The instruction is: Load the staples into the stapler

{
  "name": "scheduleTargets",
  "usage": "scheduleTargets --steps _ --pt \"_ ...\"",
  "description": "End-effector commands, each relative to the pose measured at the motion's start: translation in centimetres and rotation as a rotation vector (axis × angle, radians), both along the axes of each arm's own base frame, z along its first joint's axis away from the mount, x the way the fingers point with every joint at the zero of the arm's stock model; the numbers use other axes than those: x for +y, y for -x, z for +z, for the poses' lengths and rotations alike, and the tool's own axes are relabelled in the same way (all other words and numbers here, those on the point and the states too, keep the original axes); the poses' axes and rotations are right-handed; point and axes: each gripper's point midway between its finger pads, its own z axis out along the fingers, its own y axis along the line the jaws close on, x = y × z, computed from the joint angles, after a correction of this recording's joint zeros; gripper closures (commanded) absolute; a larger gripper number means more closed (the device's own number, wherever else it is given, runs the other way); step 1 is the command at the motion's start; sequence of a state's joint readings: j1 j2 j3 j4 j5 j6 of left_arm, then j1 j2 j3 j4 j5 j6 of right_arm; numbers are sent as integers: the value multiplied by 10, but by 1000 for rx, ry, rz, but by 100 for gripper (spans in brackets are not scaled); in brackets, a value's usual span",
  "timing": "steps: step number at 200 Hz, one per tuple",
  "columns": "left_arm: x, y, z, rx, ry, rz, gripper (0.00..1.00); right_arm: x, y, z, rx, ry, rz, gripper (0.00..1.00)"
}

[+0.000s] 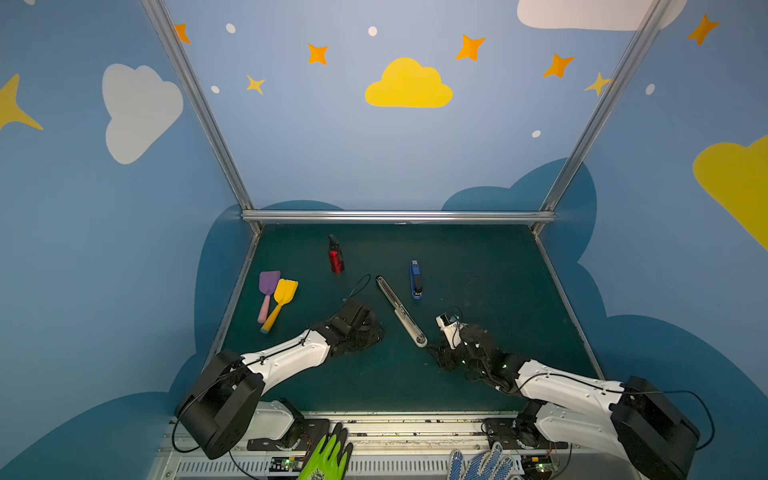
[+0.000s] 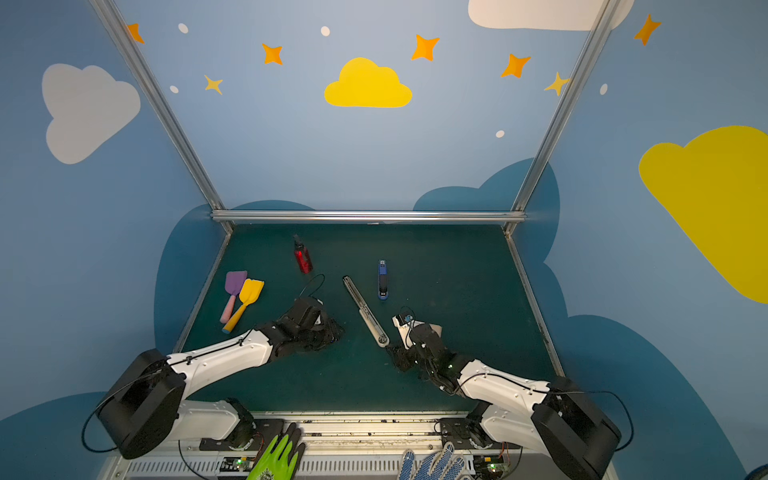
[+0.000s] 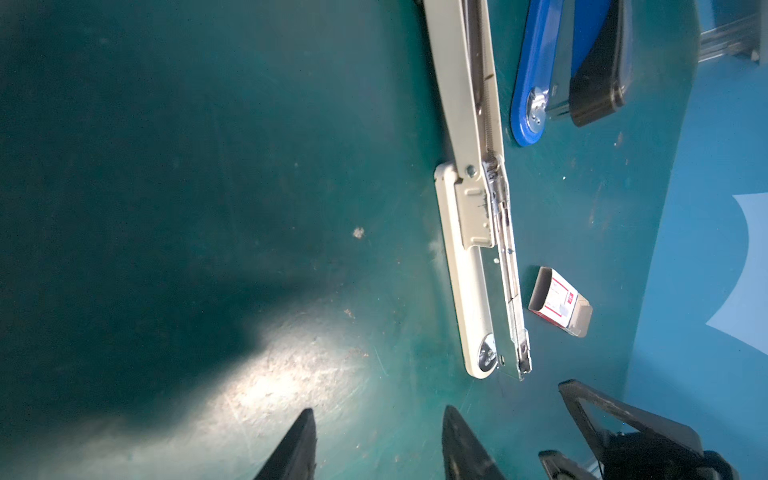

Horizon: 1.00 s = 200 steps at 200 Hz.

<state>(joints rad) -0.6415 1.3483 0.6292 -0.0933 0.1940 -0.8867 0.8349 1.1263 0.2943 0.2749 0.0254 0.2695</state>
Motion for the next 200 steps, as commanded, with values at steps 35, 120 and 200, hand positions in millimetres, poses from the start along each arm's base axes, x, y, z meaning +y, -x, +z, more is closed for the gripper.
scheduleTargets --steps 35,120,200 --pt "-4 -5 5 -22 1 -22 51 24 -14 7 -100 -66 37 47" --pt "4 -2 2 -19 -13 0 51 38 -22 -19 -88 -15 26 56" --pt "5 3 -4 2 -8 2 51 42 -28 -17 -117 -35 5 65"
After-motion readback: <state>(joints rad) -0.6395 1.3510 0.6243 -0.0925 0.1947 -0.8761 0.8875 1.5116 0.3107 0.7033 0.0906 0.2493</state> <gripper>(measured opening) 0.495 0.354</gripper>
